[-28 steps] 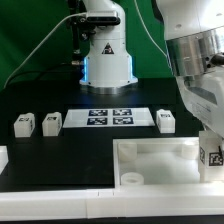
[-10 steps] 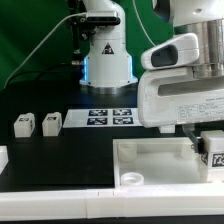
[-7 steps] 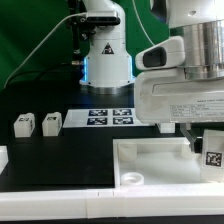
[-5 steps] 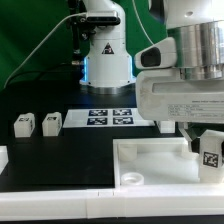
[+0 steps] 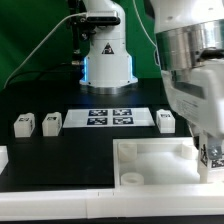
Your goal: Assemble one leg
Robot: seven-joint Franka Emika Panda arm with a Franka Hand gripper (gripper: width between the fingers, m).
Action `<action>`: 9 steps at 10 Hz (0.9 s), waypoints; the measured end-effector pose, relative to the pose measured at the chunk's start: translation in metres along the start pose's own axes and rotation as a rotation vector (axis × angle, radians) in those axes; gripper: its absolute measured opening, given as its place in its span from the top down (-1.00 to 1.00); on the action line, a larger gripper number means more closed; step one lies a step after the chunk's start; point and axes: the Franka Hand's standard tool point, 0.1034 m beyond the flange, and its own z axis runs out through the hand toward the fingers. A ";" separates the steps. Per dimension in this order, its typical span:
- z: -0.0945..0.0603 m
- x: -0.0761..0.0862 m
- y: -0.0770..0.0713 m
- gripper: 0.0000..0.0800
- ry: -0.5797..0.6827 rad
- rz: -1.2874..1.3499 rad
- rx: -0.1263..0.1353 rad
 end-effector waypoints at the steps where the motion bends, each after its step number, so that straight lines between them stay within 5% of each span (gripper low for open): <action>1: 0.001 -0.003 0.001 0.22 -0.006 0.092 0.009; 3: 0.002 -0.002 0.004 0.22 -0.018 0.333 0.016; 7: 0.003 -0.002 0.005 0.22 -0.018 0.365 0.013; 9: 0.004 -0.003 0.006 -0.54 -0.018 0.345 0.012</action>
Offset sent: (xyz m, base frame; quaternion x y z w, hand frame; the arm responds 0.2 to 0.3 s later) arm 0.0000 -0.0024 -0.0004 0.0125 -0.0019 0.2634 0.9646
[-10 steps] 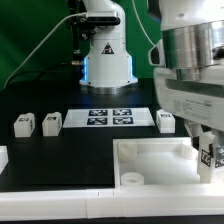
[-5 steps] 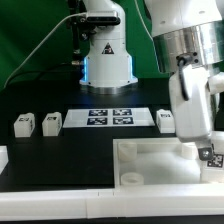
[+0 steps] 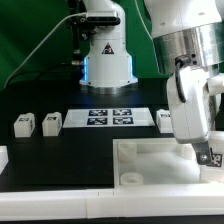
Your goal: Assemble one leg
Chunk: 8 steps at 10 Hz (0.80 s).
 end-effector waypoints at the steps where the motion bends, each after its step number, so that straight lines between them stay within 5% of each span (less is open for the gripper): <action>1: 0.000 -0.003 0.002 -0.60 0.004 -0.116 -0.006; 7: -0.001 -0.004 0.004 -0.62 0.009 -0.858 -0.019; 8: -0.001 -0.007 0.006 -0.62 0.020 -1.037 -0.053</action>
Offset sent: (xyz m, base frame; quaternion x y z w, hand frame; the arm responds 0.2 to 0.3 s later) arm 0.0000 0.0000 0.0000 0.0000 0.0000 -0.2667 0.9638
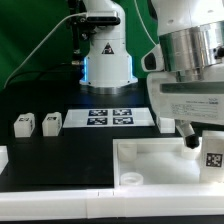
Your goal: Assemble one leg
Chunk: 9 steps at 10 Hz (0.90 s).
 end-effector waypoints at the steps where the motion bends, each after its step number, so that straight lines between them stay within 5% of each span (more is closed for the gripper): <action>1: 0.000 -0.001 -0.004 -0.62 0.009 -0.137 -0.018; 4: 0.001 0.000 -0.004 -0.62 0.023 -0.408 -0.039; 6: 0.001 0.001 -0.004 0.02 0.024 -0.380 -0.039; 9: 0.000 0.006 0.004 0.14 0.035 -0.220 -0.054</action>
Offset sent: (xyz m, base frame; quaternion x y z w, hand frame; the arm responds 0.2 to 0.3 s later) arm 0.0000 0.0000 0.0000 0.0000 0.0000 0.0000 1.0000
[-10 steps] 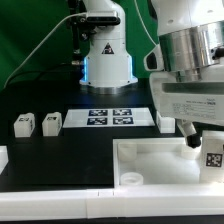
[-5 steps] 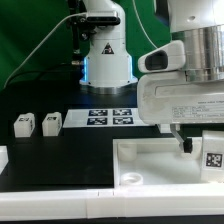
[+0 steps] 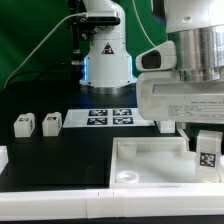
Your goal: Assemble one leg
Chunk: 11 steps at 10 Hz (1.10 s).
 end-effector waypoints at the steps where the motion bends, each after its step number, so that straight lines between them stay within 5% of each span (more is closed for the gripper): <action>1: 0.000 0.001 0.002 0.14 0.004 0.061 -0.006; 8: 0.000 0.004 0.007 0.14 0.009 0.070 -0.020; 9: -0.001 0.004 0.007 -0.06 0.006 0.070 -0.021; 10: -0.006 0.005 0.006 -0.47 0.003 0.067 -0.017; 11: -0.011 0.007 0.004 -0.58 0.006 0.057 -0.009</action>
Offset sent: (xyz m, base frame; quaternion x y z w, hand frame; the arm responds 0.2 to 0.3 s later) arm 0.0000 0.0000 0.0000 0.0000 0.0000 0.0000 1.0000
